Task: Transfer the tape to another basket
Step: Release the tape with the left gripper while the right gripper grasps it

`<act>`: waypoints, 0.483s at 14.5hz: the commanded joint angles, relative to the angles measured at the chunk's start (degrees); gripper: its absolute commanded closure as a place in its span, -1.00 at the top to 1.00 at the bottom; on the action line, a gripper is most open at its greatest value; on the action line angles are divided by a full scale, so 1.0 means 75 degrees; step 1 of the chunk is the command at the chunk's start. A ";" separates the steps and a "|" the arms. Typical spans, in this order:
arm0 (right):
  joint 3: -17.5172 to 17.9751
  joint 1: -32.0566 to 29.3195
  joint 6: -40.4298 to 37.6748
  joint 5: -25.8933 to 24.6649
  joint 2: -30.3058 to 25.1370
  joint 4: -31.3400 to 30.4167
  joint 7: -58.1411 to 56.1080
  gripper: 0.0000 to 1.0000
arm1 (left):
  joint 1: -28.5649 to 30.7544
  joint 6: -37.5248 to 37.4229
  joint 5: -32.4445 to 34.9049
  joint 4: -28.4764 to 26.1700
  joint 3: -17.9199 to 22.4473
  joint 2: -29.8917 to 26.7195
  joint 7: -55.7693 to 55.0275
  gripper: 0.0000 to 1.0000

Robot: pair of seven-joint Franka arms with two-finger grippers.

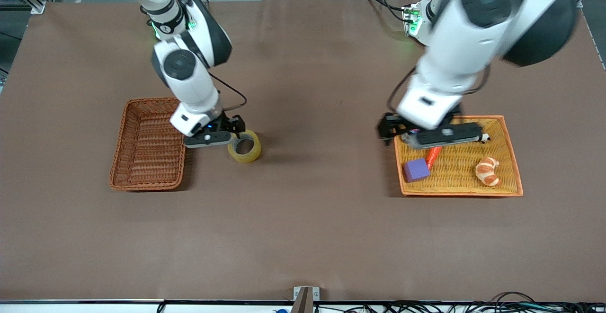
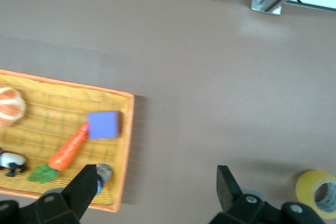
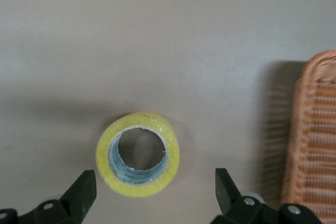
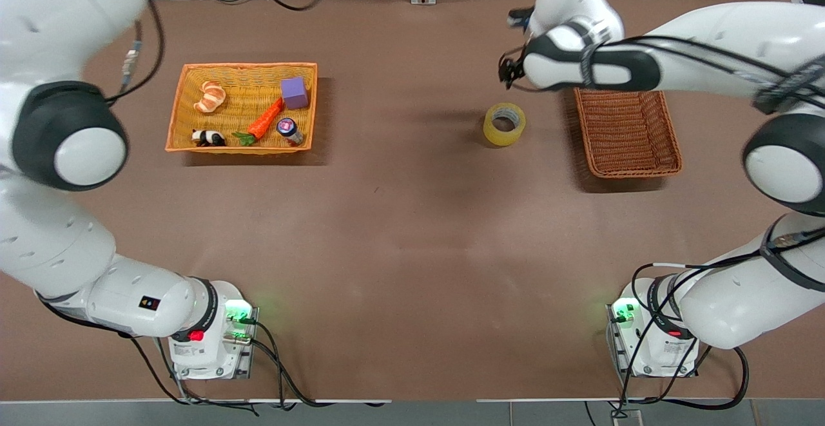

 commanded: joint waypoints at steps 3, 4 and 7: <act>-0.0083 0.0004 0.0172 -0.0177 0.0696 0.0019 0.0184 1.00 | 0.0703 -0.0027 -0.0901 -0.1596 0.0770 -0.1715 0.2191 1.00; -0.0083 0.0004 0.0334 -0.0177 0.0814 -0.0109 0.0184 1.00 | 0.0703 -0.0027 -0.1043 -0.1784 0.1063 -0.1939 0.2707 1.00; -0.0072 0.0120 0.1073 -0.0294 0.1060 -0.0426 0.0103 1.00 | 0.0772 -0.0062 -0.1138 -0.2266 0.1476 -0.2374 0.3403 1.00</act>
